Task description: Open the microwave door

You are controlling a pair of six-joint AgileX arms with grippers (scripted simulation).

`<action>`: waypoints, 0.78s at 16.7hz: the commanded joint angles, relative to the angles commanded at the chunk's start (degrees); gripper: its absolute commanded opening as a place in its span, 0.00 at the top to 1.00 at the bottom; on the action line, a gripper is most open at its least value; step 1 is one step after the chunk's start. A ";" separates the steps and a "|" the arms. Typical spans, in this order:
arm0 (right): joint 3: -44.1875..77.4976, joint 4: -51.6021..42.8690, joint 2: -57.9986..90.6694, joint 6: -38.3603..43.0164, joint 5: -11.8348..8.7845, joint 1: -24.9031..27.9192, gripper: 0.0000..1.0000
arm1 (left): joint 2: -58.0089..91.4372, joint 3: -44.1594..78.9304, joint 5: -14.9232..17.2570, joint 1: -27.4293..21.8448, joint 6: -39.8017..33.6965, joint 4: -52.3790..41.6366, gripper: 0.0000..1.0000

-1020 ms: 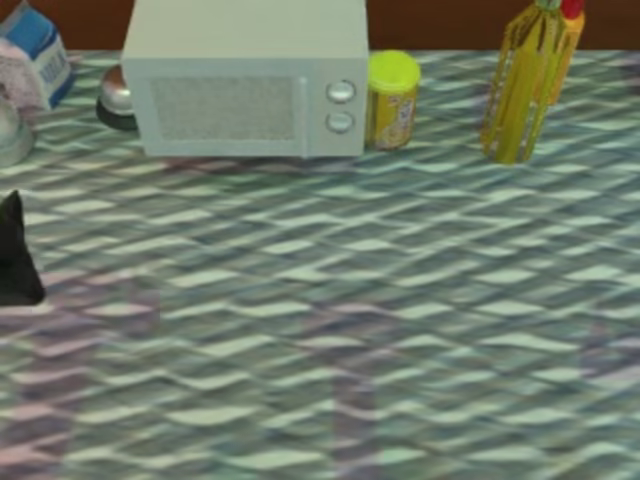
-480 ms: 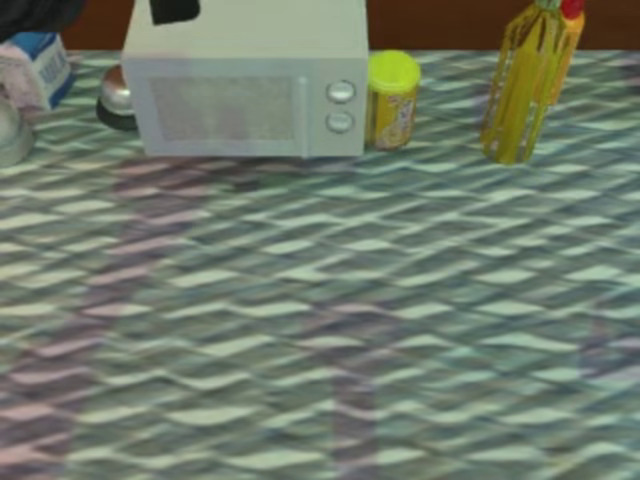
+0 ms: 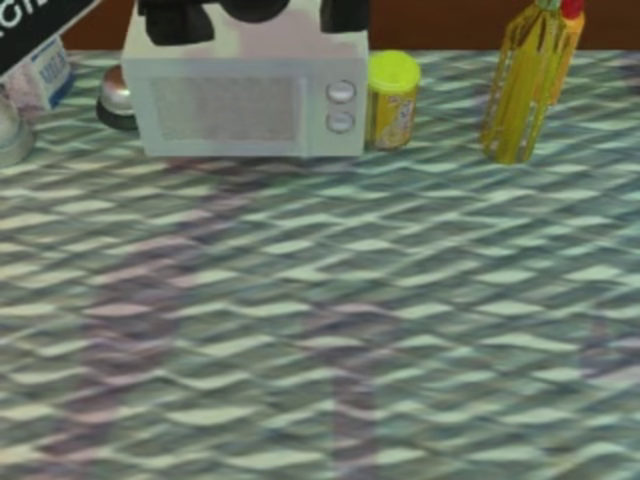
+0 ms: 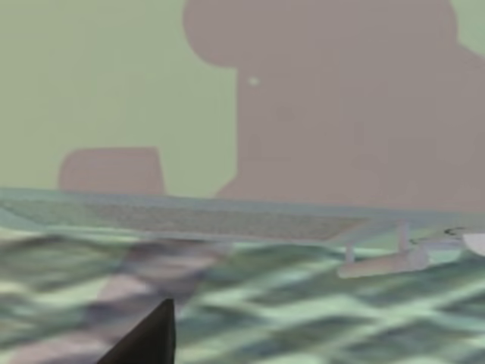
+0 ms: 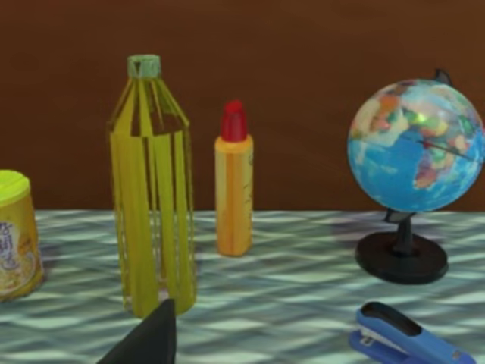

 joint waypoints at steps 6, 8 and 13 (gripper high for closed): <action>0.00 0.00 0.00 0.00 0.00 0.00 0.00 | 7.14 6.09 -1.09 -2.03 -1.66 -4.54 0.00; 0.00 0.00 0.00 0.00 0.00 0.00 0.00 | 7.14 6.09 -1.09 -2.03 -1.66 -4.54 0.00; 0.00 0.00 0.00 0.00 0.00 0.00 0.00 | 9.50 4.47 -0.57 -0.92 -0.58 -0.29 0.00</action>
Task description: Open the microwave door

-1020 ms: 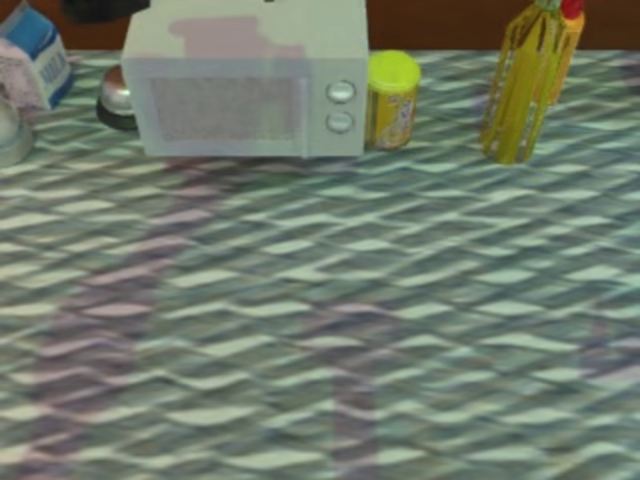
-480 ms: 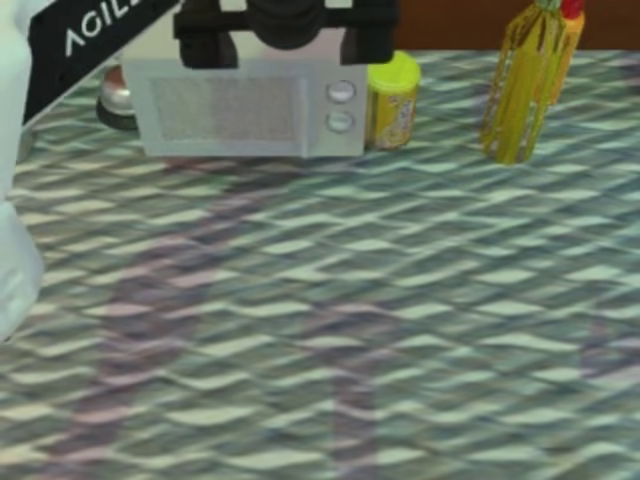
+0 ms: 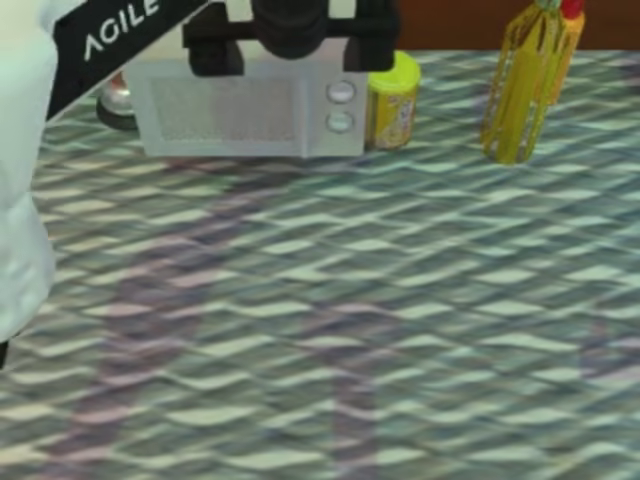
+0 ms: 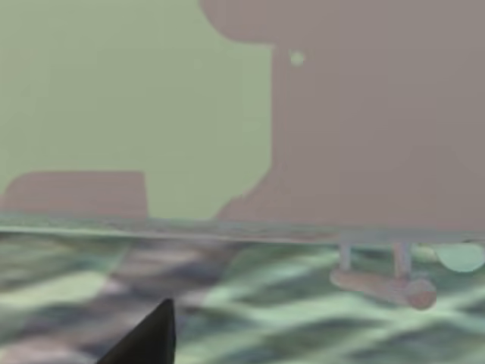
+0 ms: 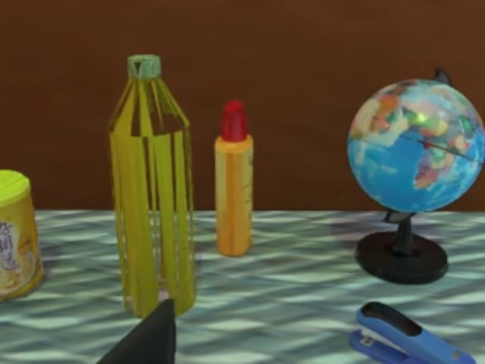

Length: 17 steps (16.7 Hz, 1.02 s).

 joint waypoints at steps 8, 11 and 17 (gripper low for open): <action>0.00 0.00 0.00 0.00 0.00 0.00 0.00 | 4.66 -2.62 0.82 1.71 1.63 7.78 0.00; 0.00 0.00 0.00 0.00 0.00 0.00 0.00 | 4.66 -2.62 0.82 1.71 1.63 7.78 0.23; 0.00 0.00 0.00 0.00 0.00 0.00 0.00 | 4.66 -2.62 0.82 1.71 1.63 7.78 0.68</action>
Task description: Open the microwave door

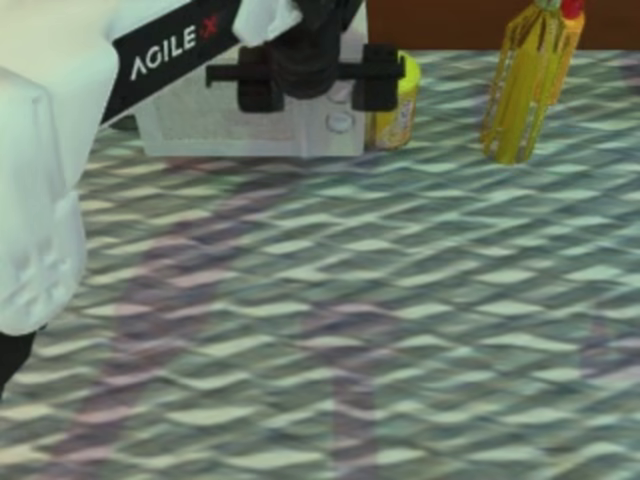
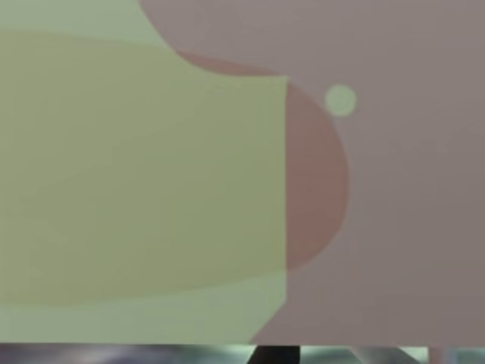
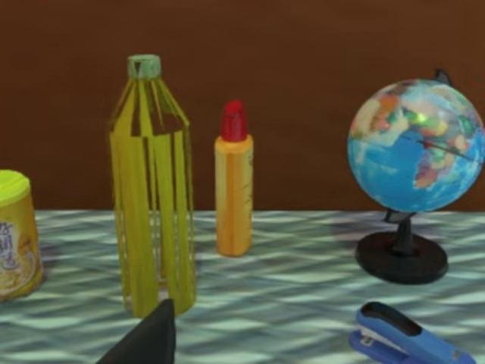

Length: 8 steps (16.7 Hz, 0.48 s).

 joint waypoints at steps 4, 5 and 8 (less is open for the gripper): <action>0.00 0.00 0.00 0.00 0.00 0.00 0.00 | 0.00 0.00 0.00 0.00 0.00 0.00 0.98; 0.00 0.00 0.00 0.00 0.00 0.00 0.00 | 0.00 0.00 0.00 0.00 0.00 0.00 1.00; 0.00 0.00 0.00 0.00 0.00 0.00 0.00 | 0.00 0.00 0.00 0.00 0.00 0.00 1.00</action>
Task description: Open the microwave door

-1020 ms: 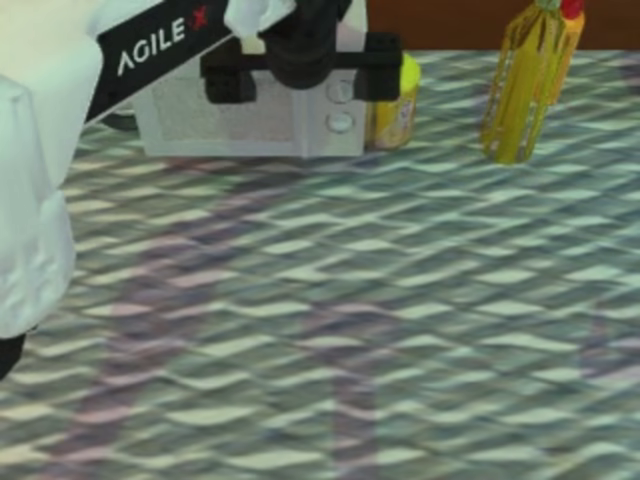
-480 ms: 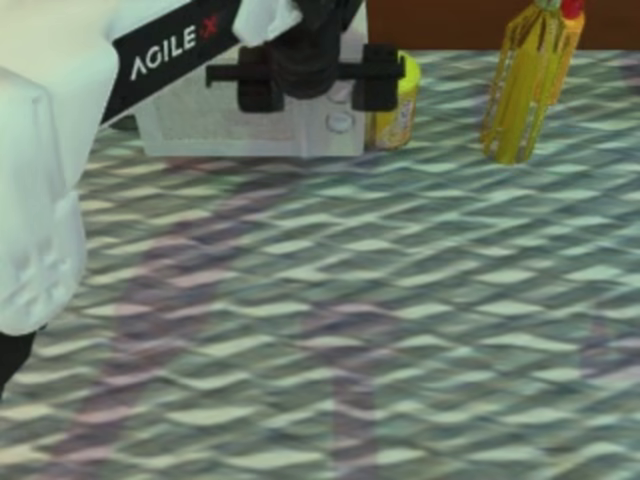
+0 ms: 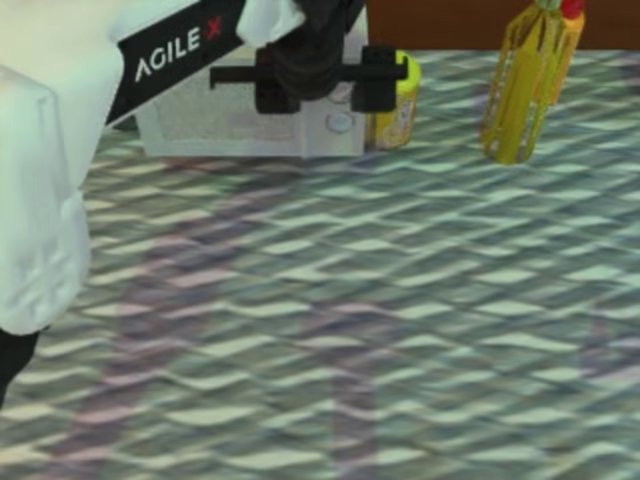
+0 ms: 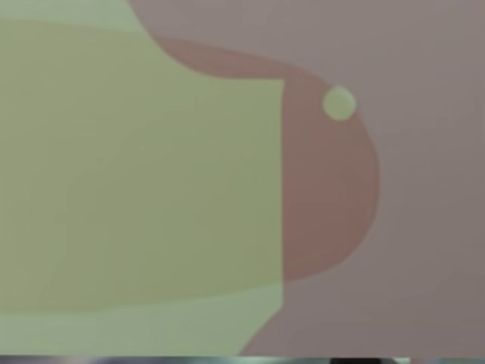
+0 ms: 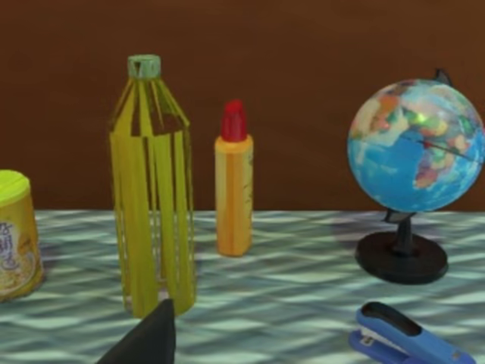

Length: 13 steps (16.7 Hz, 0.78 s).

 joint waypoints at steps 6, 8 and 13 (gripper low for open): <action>0.00 0.00 0.00 0.00 0.00 0.00 0.00 | -0.12 -1.55 1.28 -1.85 -0.54 0.32 1.00; 0.00 0.00 0.00 0.00 0.00 0.00 0.00 | -1.35 -3.63 0.88 -1.82 -0.70 0.96 1.00; 0.00 0.00 0.00 0.00 0.00 0.00 0.00 | -6.10 -10.44 -0.78 -1.72 -1.56 3.44 1.00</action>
